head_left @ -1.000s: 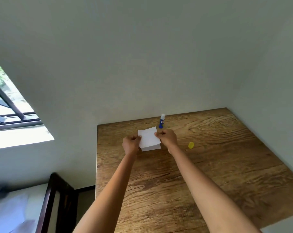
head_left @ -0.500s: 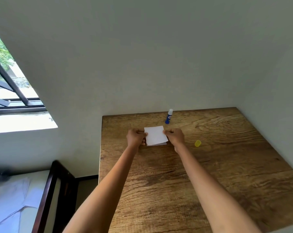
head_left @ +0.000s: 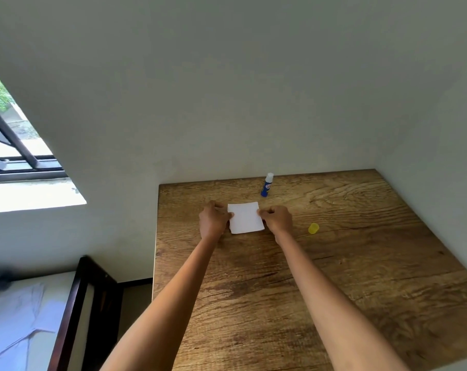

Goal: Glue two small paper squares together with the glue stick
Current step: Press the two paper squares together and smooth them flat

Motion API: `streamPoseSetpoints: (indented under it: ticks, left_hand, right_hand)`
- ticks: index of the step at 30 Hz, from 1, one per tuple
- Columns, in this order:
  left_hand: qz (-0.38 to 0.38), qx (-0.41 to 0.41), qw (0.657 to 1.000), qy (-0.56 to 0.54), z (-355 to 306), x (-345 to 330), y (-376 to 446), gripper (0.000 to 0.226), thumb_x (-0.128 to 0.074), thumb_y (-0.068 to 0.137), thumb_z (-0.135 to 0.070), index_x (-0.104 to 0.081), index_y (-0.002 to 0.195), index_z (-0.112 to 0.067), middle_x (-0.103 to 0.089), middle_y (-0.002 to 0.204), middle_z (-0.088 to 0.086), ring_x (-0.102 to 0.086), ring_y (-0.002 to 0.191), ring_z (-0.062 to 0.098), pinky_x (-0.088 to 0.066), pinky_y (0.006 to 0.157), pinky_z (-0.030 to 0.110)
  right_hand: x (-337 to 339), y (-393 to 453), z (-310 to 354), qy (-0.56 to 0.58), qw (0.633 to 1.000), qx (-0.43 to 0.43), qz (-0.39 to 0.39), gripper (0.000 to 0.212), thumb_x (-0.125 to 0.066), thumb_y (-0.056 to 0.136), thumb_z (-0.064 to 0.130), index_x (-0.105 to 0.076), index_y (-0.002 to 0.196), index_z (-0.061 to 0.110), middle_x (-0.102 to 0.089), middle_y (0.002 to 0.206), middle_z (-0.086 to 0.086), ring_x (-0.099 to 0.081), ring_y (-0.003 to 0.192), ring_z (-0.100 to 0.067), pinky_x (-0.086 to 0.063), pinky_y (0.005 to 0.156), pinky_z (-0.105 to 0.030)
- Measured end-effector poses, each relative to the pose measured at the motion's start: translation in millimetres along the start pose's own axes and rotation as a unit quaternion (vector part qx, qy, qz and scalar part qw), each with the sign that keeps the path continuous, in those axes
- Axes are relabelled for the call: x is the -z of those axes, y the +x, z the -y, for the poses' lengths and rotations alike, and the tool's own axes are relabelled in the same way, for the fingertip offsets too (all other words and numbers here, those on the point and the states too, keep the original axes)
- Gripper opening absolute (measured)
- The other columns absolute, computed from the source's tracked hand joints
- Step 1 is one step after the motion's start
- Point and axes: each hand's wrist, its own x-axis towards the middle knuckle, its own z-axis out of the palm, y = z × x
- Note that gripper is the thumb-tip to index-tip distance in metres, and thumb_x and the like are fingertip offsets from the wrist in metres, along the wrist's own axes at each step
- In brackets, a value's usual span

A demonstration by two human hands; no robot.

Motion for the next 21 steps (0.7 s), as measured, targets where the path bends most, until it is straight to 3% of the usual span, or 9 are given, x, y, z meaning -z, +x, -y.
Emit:
streamPoseSetpoints:
  ticks: [5,14,18,21]
  left_hand:
    - [-0.002,-0.015,1.0,0.012,1.2,-0.2,1.0,0.031,-0.075,0.075,-0.02,-0.055,0.097,-0.014,-0.065,0.102,0.01,-0.066,0.086,0.033,-0.057,0.072,0.047]
    - [-0.012,-0.064,0.994,0.083,1.4,-5.2,-0.7,0.025,-0.069,0.079,-0.012,-0.055,0.099,-0.01,-0.066,0.099,0.008,-0.062,0.088,0.024,-0.05,0.069,0.034]
    - [-0.008,-0.093,0.987,0.134,3.6,-6.7,-1.3,0.022,-0.064,0.084,-0.014,-0.067,0.106,-0.013,-0.069,0.11,0.006,-0.064,0.097,0.021,-0.049,0.07,0.028]
    - [-0.004,-0.109,0.977,0.183,4.9,-7.0,-3.1,0.024,-0.059,0.089,-0.018,-0.067,0.111,-0.016,-0.065,0.12,0.005,-0.062,0.105,0.022,-0.049,0.073,0.031]
  right_hand:
    - [-2.0,2.6,0.1,-0.029,1.0,-0.005,-0.005,0.026,-0.064,0.085,0.028,-0.069,0.085,0.002,-0.071,0.092,-0.014,-0.064,0.084,-0.026,-0.04,0.067,-0.029]
    - [-4.5,1.2,1.7,-0.067,0.997,0.008,-0.021,0.021,-0.064,0.086,0.026,-0.07,0.09,0.007,-0.071,0.1,-0.008,-0.065,0.091,-0.023,-0.04,0.067,-0.024]
    - [-5.9,4.5,-0.1,-0.082,0.996,0.007,-0.022,0.017,-0.064,0.085,0.027,-0.067,0.087,0.011,-0.071,0.099,-0.006,-0.064,0.091,-0.022,-0.042,0.069,-0.026]
    - [-7.2,5.8,-1.4,-0.087,0.996,0.012,-0.028,0.017,-0.064,0.085,0.027,-0.066,0.088,0.011,-0.07,0.099,-0.005,-0.064,0.091,-0.022,-0.043,0.07,-0.027]
